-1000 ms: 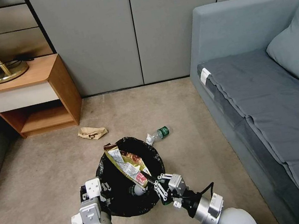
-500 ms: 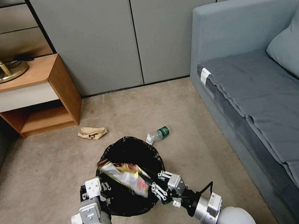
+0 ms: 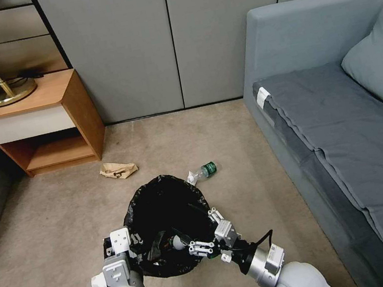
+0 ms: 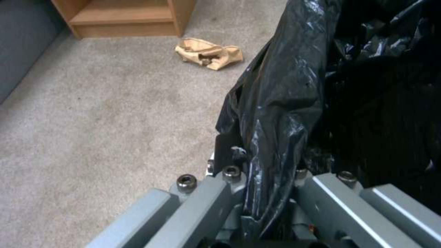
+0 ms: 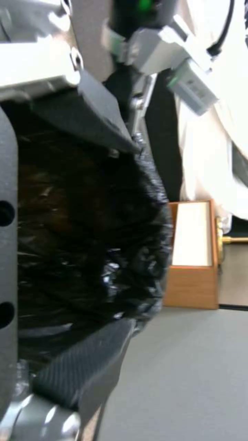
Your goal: Pick up the trash bin, then pick up the garbage from the floor and place it into the trash bin.
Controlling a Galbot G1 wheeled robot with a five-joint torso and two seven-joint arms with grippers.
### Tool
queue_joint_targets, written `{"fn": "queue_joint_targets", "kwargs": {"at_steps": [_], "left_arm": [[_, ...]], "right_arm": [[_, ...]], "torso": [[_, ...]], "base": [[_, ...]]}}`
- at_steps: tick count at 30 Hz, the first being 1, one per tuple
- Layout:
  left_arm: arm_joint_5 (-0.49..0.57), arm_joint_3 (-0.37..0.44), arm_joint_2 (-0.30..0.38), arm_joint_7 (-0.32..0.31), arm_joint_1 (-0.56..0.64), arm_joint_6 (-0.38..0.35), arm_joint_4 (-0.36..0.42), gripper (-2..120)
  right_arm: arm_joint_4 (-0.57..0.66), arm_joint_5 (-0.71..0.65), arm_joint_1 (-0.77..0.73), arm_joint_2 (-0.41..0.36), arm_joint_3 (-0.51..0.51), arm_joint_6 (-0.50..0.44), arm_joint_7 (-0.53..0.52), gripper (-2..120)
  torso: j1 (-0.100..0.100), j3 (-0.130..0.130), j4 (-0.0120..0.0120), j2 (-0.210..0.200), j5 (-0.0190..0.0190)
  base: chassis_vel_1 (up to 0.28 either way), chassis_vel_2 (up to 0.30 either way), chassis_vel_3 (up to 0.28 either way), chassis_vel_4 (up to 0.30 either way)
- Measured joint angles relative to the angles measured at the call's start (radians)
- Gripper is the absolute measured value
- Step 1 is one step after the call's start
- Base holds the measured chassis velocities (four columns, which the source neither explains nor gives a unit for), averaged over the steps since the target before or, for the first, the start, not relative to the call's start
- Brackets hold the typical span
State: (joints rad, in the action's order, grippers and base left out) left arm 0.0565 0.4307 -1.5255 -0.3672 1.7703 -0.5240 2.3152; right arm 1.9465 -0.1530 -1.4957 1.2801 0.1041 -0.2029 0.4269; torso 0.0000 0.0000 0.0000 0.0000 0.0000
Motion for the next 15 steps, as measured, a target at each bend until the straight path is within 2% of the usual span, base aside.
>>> {"fn": "queue_joint_targets", "kwargs": {"at_steps": [3,11,15], "left_arm": [[-0.001,0.000,0.000,0.000,-0.002,0.000,-0.004,1],[-0.002,-0.001,0.002,0.000,-0.002,0.001,-0.009,1],[-0.002,0.003,0.006,0.000,-0.001,0.002,-0.009,1]], "right_arm": [[0.043,0.011,0.000,0.002,0.007,-0.015,-0.003,100],[0.177,0.035,0.002,0.019,0.022,-0.045,-0.066,100],[0.269,0.046,-0.009,0.040,0.040,-0.053,-0.152,100]], "torso": [[0.000,0.000,0.0000,0.000,0.0000],[0.000,0.000,0.0000,0.000,0.0000],[0.000,0.000,0.0000,0.000,0.0000]], "base": [[0.000,0.000,0.000,0.000],[0.000,0.000,0.000,0.000],[0.000,0.000,0.000,0.000]]}}
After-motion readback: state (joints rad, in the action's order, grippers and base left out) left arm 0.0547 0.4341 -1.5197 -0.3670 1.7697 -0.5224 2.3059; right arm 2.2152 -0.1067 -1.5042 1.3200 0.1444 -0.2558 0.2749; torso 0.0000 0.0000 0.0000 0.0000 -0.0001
